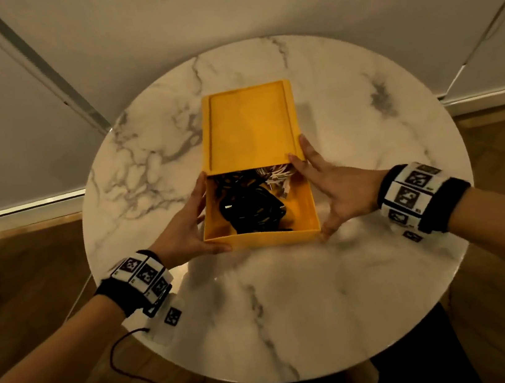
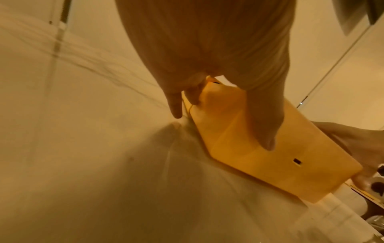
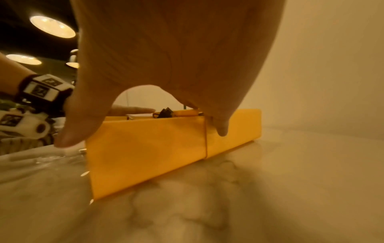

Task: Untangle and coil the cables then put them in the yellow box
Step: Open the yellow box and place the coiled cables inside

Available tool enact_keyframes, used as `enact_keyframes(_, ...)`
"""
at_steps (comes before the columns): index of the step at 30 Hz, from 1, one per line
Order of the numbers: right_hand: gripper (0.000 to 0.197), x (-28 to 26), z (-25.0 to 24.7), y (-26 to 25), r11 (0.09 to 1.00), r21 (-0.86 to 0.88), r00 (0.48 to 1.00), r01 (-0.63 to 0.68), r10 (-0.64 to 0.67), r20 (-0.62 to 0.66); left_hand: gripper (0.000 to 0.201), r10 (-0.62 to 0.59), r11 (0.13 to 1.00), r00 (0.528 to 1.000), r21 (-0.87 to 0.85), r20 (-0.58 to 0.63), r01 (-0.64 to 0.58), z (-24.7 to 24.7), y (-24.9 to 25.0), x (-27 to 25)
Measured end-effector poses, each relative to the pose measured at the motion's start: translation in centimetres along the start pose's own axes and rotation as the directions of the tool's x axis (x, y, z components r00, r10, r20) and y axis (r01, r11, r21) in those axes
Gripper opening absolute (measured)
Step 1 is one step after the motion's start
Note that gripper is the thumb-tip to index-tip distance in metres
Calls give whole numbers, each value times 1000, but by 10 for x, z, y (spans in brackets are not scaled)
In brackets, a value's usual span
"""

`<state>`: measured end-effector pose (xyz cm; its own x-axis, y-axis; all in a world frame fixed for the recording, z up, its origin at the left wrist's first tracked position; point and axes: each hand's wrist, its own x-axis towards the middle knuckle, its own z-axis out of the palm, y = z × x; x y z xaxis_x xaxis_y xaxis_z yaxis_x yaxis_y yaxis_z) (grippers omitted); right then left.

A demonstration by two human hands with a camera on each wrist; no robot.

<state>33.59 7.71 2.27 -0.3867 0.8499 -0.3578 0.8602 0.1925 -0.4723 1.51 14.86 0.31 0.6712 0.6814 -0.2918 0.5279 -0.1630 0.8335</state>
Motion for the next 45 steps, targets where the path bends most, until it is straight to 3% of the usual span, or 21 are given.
enact_keyframes(11, 124, -6, 12, -4, 1000, 28, 984, 1, 4, -179, 122, 25, 987, 961, 158, -275, 20, 4, -1, 0)
enact_keyframes(17, 98, 3, 14, -7, 997, 80, 949, -17, 41, -312, 101, 46, 954, 890, 283, -453, 95, 8, 2, 13)
enact_keyframes(20, 99, 9, 2, -8, 995, 87, 935, -39, 67, -348, 110, 75, 869, 914, 476, -399, 136, -14, 7, 30)
enact_keyframes(22, 112, 13, -5, -5, 993, 97, 940, -75, 102, -324, 130, 46, 841, 965, 531, -260, 103, -30, 10, 45)
enact_keyframes(24, 128, 20, -8, -2, 979, 154, 952, -137, 173, -252, 135, 22, 836, 994, 547, -110, 42, -35, 14, 58)
enact_keyframes(26, 138, 30, -5, -3, 951, 242, 952, -190, 239, -191, 127, 25, 847, 997, 532, -73, 18, -31, 18, 64)
enact_keyframes(28, 137, 37, -1, -2, 929, 308, 931, -205, 283, -231, 122, 71, 871, 989, 491, -133, 4, -25, 19, 66)
enact_keyframes(32, 122, 36, 6, 0, 902, 384, 878, -196, 336, -341, 102, 101, 893, 962, 449, -252, 24, -14, 15, 64)
enact_keyframes(36, 99, 42, 11, -2, 891, 396, 796, -222, 401, -454, 73, 150, 902, 895, 429, -420, 50, -11, 19, 68)
enact_keyframes(39, 88, 51, 6, 0, 899, 357, 765, -255, 413, -494, 53, 176, 903, 865, 427, -470, 48, -14, 24, 75)
enact_keyframes(42, 74, 57, -1, 6, 914, 300, 754, -272, 397, -523, 40, 226, 847, 845, 526, -486, 76, -15, 26, 82)
enact_keyframes(45, 54, 61, -12, 8, 903, 346, 742, -256, 413, -528, 33, 203, 737, 861, 652, -466, 179, -16, 35, 89)
